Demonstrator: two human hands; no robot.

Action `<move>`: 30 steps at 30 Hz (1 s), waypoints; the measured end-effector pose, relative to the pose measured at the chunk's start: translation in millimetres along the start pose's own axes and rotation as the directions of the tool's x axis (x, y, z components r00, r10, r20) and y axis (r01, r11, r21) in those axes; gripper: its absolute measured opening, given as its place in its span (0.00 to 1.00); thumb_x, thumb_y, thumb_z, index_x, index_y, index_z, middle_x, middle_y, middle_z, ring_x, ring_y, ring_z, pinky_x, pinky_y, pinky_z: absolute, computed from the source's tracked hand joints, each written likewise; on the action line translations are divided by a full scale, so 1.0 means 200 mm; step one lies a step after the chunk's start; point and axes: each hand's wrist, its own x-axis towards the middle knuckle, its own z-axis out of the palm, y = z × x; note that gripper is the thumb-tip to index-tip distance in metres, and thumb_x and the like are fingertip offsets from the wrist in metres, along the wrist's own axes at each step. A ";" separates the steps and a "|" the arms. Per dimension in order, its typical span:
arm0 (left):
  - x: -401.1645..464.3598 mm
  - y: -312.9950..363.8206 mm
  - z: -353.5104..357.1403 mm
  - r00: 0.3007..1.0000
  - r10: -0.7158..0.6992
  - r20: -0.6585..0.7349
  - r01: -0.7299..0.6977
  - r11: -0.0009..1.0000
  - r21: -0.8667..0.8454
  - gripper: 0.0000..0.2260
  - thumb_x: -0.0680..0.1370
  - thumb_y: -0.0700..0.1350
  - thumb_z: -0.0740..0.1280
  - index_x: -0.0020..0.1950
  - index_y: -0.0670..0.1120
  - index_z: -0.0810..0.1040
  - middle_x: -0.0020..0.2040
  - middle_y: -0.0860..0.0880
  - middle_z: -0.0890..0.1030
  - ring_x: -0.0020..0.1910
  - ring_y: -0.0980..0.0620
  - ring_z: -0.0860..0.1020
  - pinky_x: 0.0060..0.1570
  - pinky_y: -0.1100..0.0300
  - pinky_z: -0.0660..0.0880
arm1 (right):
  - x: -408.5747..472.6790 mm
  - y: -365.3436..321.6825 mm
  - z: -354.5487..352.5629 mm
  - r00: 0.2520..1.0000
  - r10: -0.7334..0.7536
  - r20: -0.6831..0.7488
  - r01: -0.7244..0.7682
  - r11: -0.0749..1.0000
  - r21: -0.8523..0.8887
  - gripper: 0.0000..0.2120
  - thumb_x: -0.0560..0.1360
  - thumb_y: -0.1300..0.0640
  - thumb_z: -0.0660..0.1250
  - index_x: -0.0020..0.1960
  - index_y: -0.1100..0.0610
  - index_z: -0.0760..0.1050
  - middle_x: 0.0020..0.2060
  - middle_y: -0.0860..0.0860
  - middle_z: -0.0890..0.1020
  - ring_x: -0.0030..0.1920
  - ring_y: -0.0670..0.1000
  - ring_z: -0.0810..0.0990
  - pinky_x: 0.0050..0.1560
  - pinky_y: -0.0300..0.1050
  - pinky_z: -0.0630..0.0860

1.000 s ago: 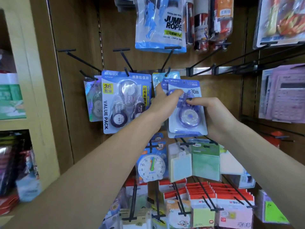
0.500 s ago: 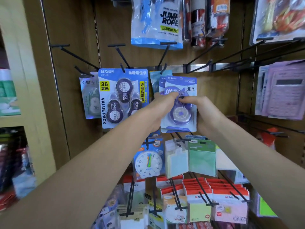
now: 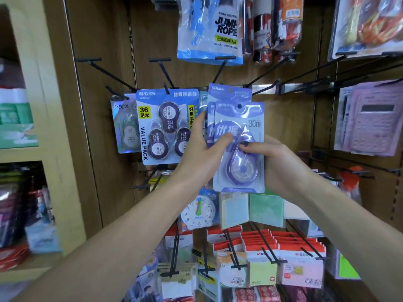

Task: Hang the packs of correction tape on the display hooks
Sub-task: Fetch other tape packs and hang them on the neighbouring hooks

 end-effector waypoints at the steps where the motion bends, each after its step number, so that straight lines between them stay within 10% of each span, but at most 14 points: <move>1: -0.02 -0.01 -0.01 1.000 0.020 -0.005 -0.020 1.000 0.002 0.23 0.82 0.46 0.70 0.65 0.69 0.64 0.64 0.57 0.83 0.62 0.58 0.82 0.68 0.52 0.76 | -0.01 0.00 0.00 1.000 0.003 0.009 -0.003 1.000 -0.014 0.15 0.80 0.67 0.63 0.63 0.57 0.82 0.56 0.58 0.87 0.53 0.58 0.87 0.56 0.55 0.83; 24: 0.04 0.01 -0.04 0.998 0.060 -0.015 -0.059 0.997 0.057 0.34 0.79 0.57 0.68 0.82 0.61 0.57 0.69 0.63 0.79 0.69 0.58 0.77 0.73 0.49 0.72 | 0.02 -0.08 0.09 0.990 -0.050 -0.132 0.035 0.993 -0.115 0.16 0.81 0.66 0.65 0.66 0.58 0.79 0.58 0.60 0.86 0.56 0.63 0.87 0.52 0.53 0.85; 30: 0.07 0.01 -0.02 0.999 -0.033 -0.015 0.035 0.994 0.102 0.34 0.83 0.55 0.66 0.84 0.58 0.51 0.78 0.60 0.69 0.76 0.57 0.69 0.71 0.59 0.66 | 0.06 -0.07 0.07 0.985 -0.032 -0.168 0.009 0.991 -0.136 0.15 0.80 0.66 0.65 0.66 0.62 0.80 0.60 0.64 0.85 0.61 0.68 0.83 0.64 0.65 0.78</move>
